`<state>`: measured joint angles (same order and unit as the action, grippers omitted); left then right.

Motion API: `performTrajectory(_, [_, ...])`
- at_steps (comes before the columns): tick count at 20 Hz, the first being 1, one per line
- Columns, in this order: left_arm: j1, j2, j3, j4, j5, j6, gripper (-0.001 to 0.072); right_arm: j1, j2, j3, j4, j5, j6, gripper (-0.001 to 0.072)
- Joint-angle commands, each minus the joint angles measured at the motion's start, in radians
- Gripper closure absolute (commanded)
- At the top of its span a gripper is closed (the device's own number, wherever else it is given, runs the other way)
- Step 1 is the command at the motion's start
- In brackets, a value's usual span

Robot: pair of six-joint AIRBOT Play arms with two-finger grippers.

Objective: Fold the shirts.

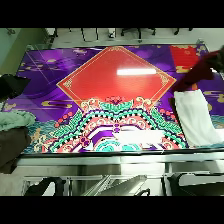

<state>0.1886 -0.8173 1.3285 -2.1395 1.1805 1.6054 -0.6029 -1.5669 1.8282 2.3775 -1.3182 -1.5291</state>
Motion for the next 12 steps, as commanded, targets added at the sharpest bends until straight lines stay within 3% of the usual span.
performTrajectory(1, [0.001, 0.0, 0.0, 0.0, 0.0, 0.0, 0.0694, -0.137, 0.019, 0.005, 0.003, -0.117, 0.012, 0.0689])
performTrajectory(4, [0.001, 0.0, 0.0, -0.001, 0.0, 0.0, 0.0694, -0.152, 0.031, 0.005, -0.002, -0.194, 0.023, 0.0688])
performTrajectory(7, [0.001, 0.0, 0.0, 0.0, 0.002, 0.0, 0.0694, -0.152, 0.079, 0.003, -0.068, -0.227, 0.118, 0.0689])
performTrajectory(12, [0.001, 0.0, 0.0, 0.0, 0.04, 0.001, 0.0694, -0.15, 0.216, -0.112, -0.394, -0.402, 0.323, 0.069])
